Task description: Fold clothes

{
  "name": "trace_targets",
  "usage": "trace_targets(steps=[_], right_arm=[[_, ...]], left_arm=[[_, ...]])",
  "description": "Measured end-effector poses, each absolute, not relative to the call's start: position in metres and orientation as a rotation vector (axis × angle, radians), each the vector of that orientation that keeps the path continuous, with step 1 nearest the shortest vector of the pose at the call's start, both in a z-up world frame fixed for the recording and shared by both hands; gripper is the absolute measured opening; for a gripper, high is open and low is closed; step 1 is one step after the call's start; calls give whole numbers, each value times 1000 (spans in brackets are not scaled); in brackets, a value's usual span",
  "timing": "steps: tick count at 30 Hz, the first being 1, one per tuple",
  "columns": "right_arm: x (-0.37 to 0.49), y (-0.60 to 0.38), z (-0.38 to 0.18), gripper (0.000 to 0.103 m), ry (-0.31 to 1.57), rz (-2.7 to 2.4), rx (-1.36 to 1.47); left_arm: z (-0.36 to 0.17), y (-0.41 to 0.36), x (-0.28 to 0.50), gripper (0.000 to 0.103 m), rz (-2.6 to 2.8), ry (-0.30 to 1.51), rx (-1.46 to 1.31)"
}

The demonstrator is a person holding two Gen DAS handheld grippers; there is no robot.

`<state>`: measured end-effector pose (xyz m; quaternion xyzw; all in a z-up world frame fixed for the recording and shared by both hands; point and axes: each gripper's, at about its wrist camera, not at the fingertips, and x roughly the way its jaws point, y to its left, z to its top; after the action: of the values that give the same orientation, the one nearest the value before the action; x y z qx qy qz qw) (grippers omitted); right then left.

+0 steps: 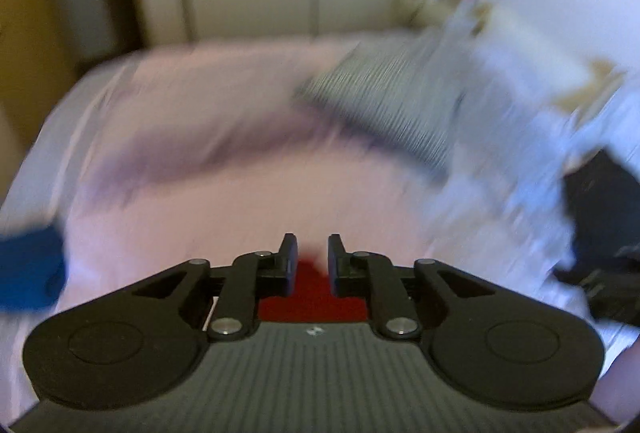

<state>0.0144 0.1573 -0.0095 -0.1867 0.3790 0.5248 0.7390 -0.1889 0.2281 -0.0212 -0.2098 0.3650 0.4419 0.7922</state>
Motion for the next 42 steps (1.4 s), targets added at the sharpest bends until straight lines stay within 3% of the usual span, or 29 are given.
trace_targets(steps=[3,8,14,16,29,42], right_arm=[[-1,147,-24,49,895,1189,-466],[-40,101,-55,49,941,1231,-604],[-96,36,-62,49,878,1344,-743],[-103,12,-65,49,866,1360,-756],[-131,-88,-89,49,938,1406,-794],[-143,-117,-78,49,920,1428,-743]], left_arm=[[-56,223,-241,13,989,926,-548],[-76,178,-276,14,1069,1010,-607],[-75,138,-283,18,1122,980,-652],[-77,121,-286,24,1124,978,-640],[-96,-2,-294,24,1210,1039,-698],[-67,-50,-311,29,1288,977,-670]])
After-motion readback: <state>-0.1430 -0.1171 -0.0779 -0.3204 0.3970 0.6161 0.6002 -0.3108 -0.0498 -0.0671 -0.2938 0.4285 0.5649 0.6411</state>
